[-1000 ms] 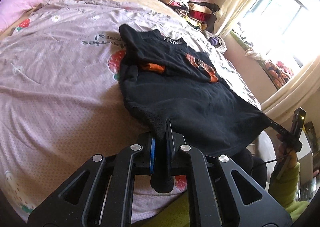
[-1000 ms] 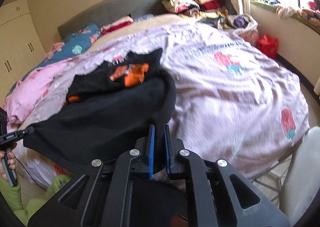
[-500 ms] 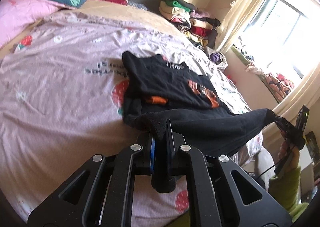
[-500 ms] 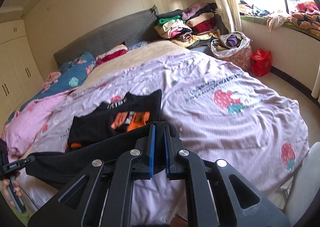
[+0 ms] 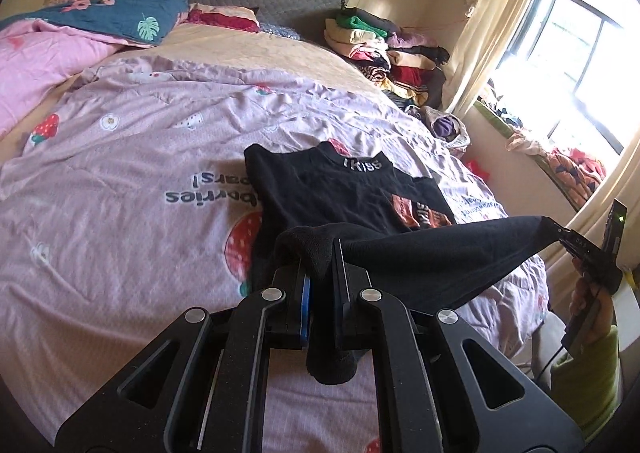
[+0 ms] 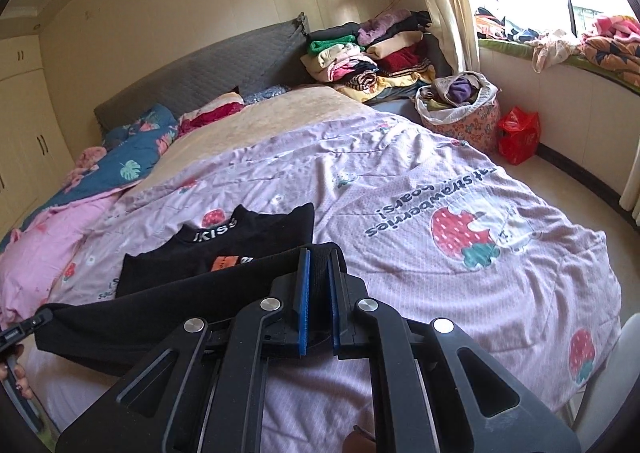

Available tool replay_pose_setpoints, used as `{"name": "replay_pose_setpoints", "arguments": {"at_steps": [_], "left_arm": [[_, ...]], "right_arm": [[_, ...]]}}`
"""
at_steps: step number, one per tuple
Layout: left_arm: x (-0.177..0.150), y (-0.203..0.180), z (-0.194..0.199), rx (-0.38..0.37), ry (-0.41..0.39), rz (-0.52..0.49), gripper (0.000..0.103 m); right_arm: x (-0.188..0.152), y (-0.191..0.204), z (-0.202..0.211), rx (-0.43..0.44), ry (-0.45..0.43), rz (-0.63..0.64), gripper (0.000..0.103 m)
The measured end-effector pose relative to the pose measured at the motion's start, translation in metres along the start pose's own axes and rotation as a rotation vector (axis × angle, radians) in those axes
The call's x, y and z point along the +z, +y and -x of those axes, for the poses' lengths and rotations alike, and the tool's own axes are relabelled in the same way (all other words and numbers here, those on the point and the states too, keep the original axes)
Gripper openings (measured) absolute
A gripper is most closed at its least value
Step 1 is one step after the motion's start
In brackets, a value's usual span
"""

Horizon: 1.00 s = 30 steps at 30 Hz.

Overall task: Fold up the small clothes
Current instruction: 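Fold the held hem over toward the collar with both tools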

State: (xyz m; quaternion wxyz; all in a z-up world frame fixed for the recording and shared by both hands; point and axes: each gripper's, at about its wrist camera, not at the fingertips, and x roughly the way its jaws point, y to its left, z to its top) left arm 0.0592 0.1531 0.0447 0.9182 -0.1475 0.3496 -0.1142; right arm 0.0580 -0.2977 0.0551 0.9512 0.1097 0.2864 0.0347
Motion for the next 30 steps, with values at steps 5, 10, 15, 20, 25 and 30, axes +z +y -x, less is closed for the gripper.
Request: {"name": "replay_pose_setpoints", "arguments": {"at_steps": [5, 10, 15, 20, 25, 30], "left_arm": [[0.011, 0.003, -0.013, 0.011, -0.005, 0.011, 0.002], [0.02, 0.009, -0.026, 0.023, -0.008, 0.035, 0.003], [0.03, 0.018, -0.041, 0.039, -0.005, 0.07, 0.003], [0.042, 0.023, -0.054, 0.057, -0.016, 0.086, 0.003], [0.049, 0.028, -0.075, 0.087, -0.005, 0.103, 0.003], [0.051, 0.034, -0.094, 0.119, 0.004, 0.119, 0.004]], "right_arm": [[0.009, 0.004, -0.021, -0.021, 0.0, 0.017, 0.007], [0.023, 0.008, -0.042, -0.026, 0.001, 0.014, 0.007], [0.035, 0.011, -0.062, -0.026, 0.001, 0.018, 0.007], [0.042, 0.016, -0.086, -0.049, -0.001, 0.032, 0.007], [0.043, 0.015, -0.112, -0.062, 0.033, 0.025, 0.007], [0.039, 0.014, -0.135, -0.08, 0.069, 0.026, 0.007]]}}
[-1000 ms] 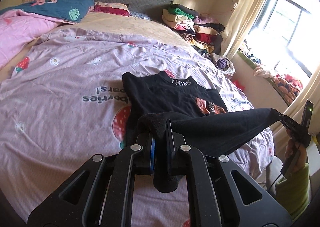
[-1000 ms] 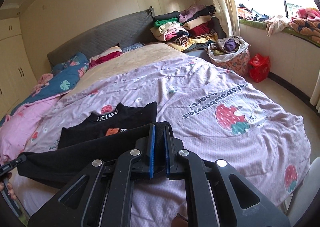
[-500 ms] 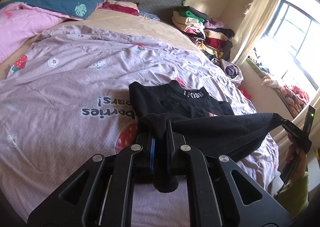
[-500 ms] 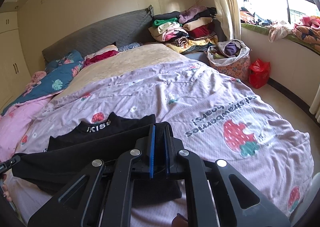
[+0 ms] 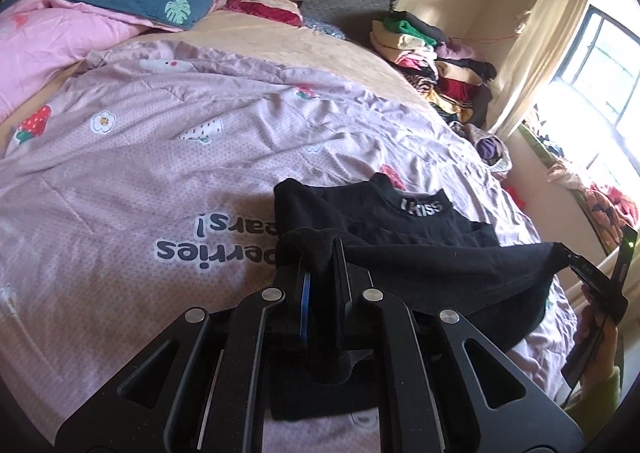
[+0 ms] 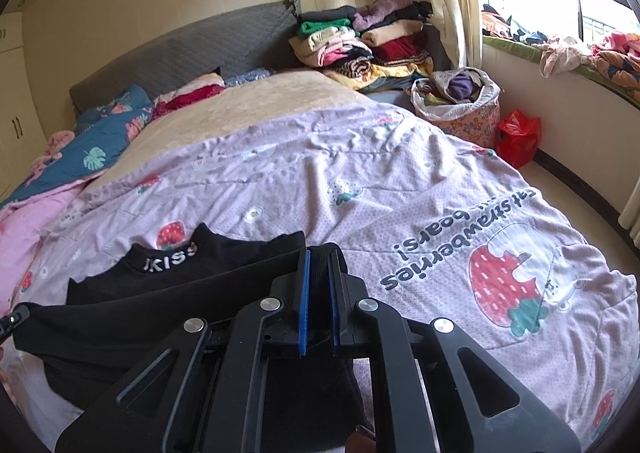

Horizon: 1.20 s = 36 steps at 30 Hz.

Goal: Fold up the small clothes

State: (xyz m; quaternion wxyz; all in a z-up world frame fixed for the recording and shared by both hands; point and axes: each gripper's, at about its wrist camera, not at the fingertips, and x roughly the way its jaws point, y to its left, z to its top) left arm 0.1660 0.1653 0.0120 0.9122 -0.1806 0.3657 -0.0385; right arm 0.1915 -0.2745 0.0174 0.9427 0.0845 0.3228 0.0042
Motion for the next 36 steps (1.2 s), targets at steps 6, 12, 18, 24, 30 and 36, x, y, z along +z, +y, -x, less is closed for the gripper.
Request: {"name": "replay_pose_setpoints", "arguments": {"at_steps": [6, 12, 18, 24, 30, 36], "left_arm": [[0.0, 0.001, -0.011, 0.023, 0.007, 0.016, 0.007], [0.001, 0.001, 0.005, 0.094, -0.071, -0.004, 0.053], [-0.015, -0.013, 0.018, 0.073, -0.058, -0.085, 0.038], [-0.052, -0.026, 0.007, 0.039, 0.063, -0.162, 0.003], [-0.064, -0.036, -0.016, 0.069, 0.117, -0.21, 0.003], [-0.044, -0.039, -0.03, 0.091, 0.077, -0.196, 0.003]], "right_arm": [[-0.004, -0.004, -0.012, -0.029, 0.004, -0.028, 0.025], [-0.022, 0.001, 0.0, 0.026, -0.006, 0.008, 0.039], [-0.045, 0.018, 0.009, 0.119, 0.031, 0.066, 0.036], [-0.067, 0.041, 0.006, 0.149, 0.113, 0.189, 0.008], [-0.079, 0.038, -0.016, 0.07, 0.185, 0.227, 0.008], [-0.073, 0.027, -0.04, 0.08, 0.209, 0.188, 0.008]]}}
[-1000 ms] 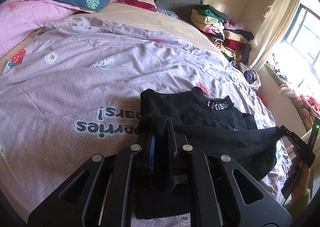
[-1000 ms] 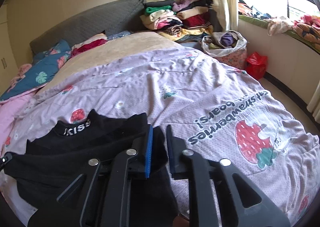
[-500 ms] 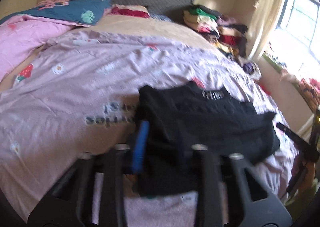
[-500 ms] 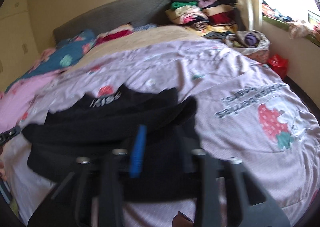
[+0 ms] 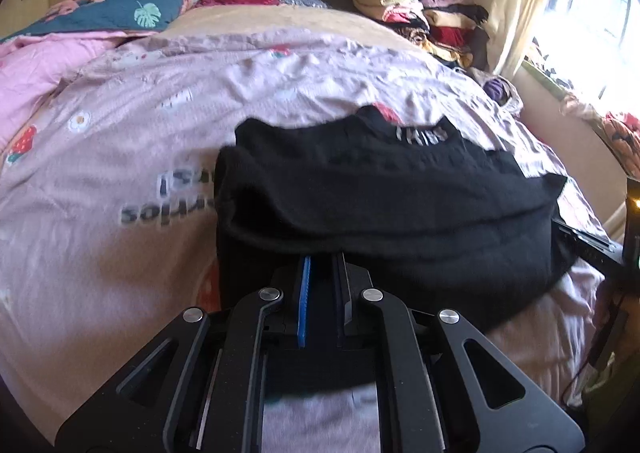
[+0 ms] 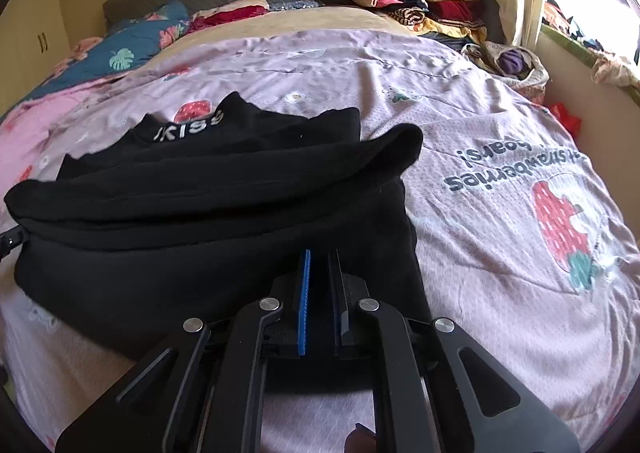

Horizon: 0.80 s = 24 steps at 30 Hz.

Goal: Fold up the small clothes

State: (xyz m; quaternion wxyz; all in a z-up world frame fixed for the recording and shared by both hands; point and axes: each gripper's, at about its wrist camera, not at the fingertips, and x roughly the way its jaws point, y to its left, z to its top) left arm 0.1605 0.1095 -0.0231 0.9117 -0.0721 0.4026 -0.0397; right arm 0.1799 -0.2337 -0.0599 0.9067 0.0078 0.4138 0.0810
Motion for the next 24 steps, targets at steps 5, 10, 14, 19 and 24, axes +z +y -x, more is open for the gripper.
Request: {"name": "replay_pose_setpoints", "arguments": {"at_steps": [5, 10, 14, 19, 24], "left_arm": [[0.018, 0.007, -0.026, 0.036, 0.025, 0.02, 0.003], [0.037, 0.015, -0.043, 0.07, 0.017, 0.053, 0.003], [0.053, 0.028, -0.052, 0.082, 0.005, 0.113, 0.003], [0.06, 0.052, -0.049, 0.099, -0.032, 0.186, 0.006], [0.059, 0.067, -0.051, 0.105, -0.03, 0.213, 0.025]], "right_arm": [[0.014, -0.006, -0.019, 0.01, 0.008, -0.008, 0.005], [0.034, -0.011, -0.029, 0.028, -0.038, -0.008, 0.005], [0.054, -0.021, -0.04, 0.011, -0.055, -0.033, 0.006], [0.065, -0.041, -0.045, -0.018, -0.064, -0.1, 0.011], [0.066, -0.055, -0.042, -0.005, -0.055, -0.112, 0.048]]}}
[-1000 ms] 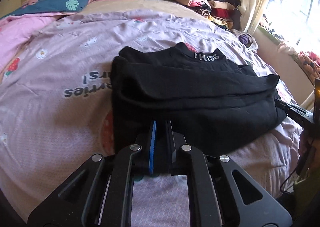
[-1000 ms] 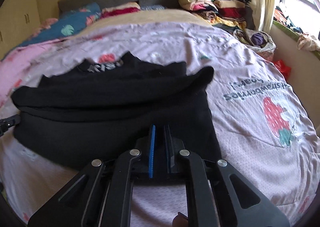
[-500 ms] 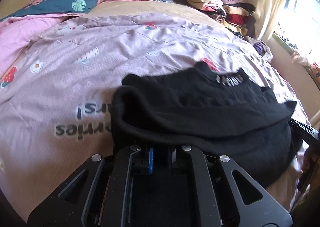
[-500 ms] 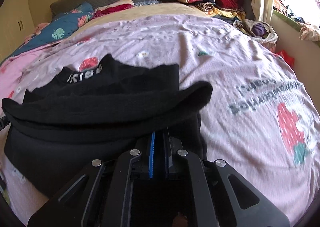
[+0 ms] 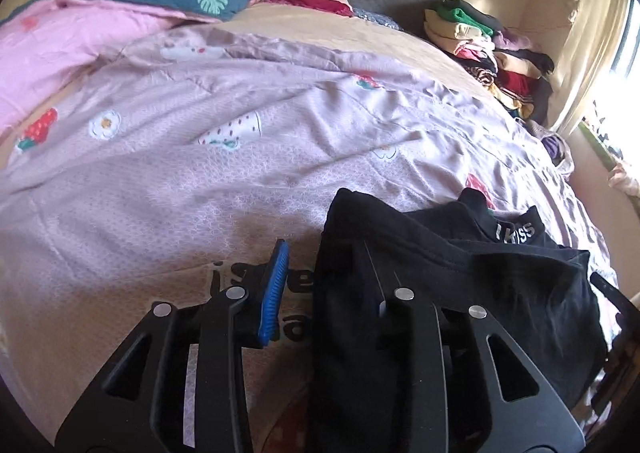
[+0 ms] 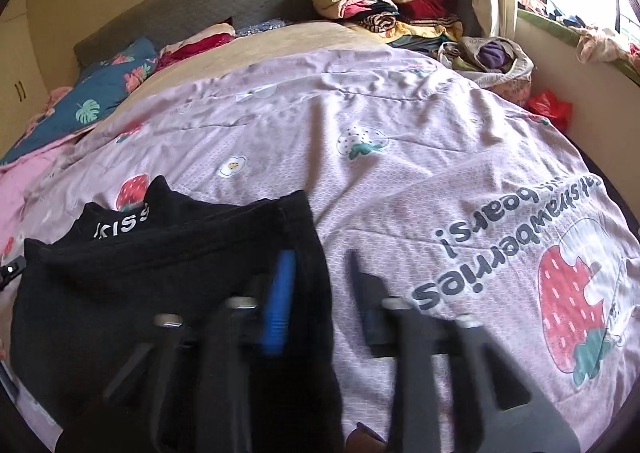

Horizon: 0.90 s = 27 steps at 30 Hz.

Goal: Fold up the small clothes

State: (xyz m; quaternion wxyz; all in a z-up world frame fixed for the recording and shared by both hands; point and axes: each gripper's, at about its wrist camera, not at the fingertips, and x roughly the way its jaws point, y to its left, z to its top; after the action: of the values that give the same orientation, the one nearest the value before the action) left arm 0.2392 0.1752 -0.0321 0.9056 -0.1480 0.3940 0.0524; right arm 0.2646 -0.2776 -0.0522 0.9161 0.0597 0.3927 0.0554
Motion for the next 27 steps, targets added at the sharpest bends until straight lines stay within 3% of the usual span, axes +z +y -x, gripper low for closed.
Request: {"name": "replay_pose_setpoints", "arguments": {"at_steps": [5, 6, 7, 8, 9, 14, 19, 27], "left_arm": [[-0.001, -0.005, -0.009, -0.035, 0.022, -0.018, 0.025], [-0.002, -0.007, -0.01, -0.031, 0.018, -0.028, 0.019], [-0.002, -0.009, -0.01, -0.033, 0.012, -0.039, 0.008], [-0.003, -0.012, -0.009, -0.031, 0.0, -0.054, 0.007], [-0.004, -0.012, -0.008, -0.027, -0.009, -0.062, 0.005], [-0.003, -0.006, 0.017, -0.051, -0.112, -0.05, 0.003], [0.004, 0.001, 0.04, -0.09, -0.181, -0.017, 0.003], [0.006, 0.009, 0.015, -0.043, -0.135, 0.019, 0.003]], "right_arm": [[0.008, 0.016, -0.011, -0.01, 0.038, 0.089, 0.049], [0.01, 0.021, -0.015, -0.02, 0.048, 0.108, 0.048], [0.01, 0.026, -0.02, -0.023, 0.057, 0.131, 0.038], [0.01, 0.029, -0.022, -0.02, 0.059, 0.141, 0.011], [0.01, 0.031, -0.022, -0.021, 0.058, 0.146, 0.007], [0.013, 0.016, 0.001, 0.04, -0.013, 0.025, 0.006], [0.036, -0.005, 0.025, 0.12, -0.092, -0.116, 0.006], [0.042, 0.006, -0.002, 0.075, -0.057, -0.097, 0.006]]}}
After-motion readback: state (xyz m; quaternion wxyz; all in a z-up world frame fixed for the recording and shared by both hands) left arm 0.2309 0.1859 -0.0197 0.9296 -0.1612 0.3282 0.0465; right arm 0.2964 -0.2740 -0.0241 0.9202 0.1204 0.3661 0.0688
